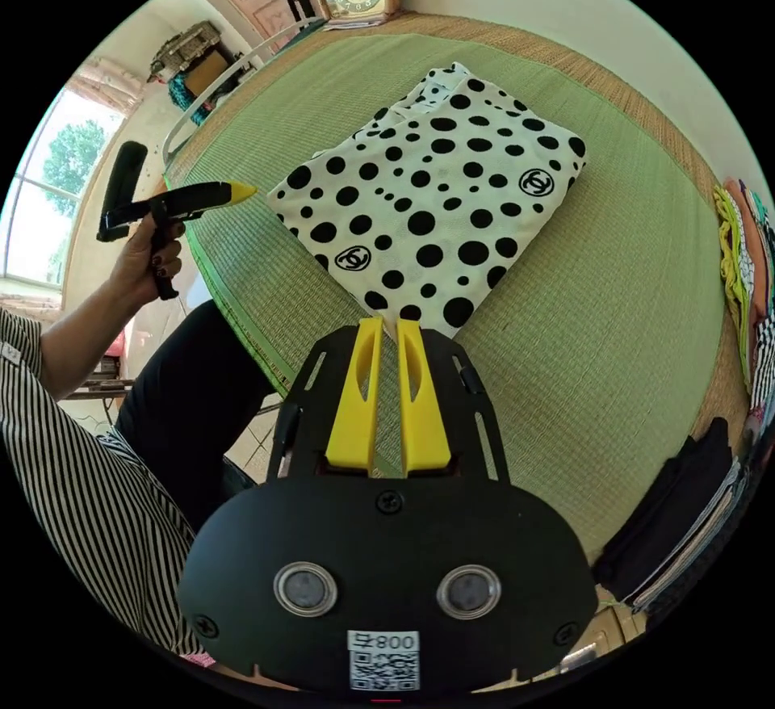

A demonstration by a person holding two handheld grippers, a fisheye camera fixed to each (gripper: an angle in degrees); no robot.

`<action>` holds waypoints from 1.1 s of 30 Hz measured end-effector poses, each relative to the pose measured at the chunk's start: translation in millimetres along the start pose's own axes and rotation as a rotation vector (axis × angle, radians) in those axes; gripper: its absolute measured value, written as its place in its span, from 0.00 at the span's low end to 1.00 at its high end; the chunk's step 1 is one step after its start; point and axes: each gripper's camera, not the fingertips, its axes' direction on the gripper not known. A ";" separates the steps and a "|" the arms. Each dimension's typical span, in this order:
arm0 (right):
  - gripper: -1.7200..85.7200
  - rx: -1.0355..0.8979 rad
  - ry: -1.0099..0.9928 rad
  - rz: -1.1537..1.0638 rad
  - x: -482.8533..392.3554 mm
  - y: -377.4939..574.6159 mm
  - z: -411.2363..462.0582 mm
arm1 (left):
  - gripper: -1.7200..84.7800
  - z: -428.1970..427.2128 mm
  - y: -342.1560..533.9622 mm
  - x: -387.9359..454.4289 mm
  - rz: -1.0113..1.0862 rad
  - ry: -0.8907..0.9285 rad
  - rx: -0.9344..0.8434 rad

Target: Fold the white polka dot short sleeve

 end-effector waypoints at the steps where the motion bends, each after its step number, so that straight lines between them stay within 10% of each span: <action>1: 0.06 0.009 -0.017 0.025 6.9 4.6 -3.4 | 0.07 0.3 5.6 11.3 0.047 -0.009 -0.002; 14: 0.10 0.185 -0.556 0.473 157.9 103.9 -22.7 | 0.09 148.5 42.3 175.0 0.701 -0.172 -0.325; 33: 0.09 0.165 -0.782 0.536 218.5 148.1 -36.9 | 0.03 143.9 23.0 144.7 0.624 -0.134 -0.320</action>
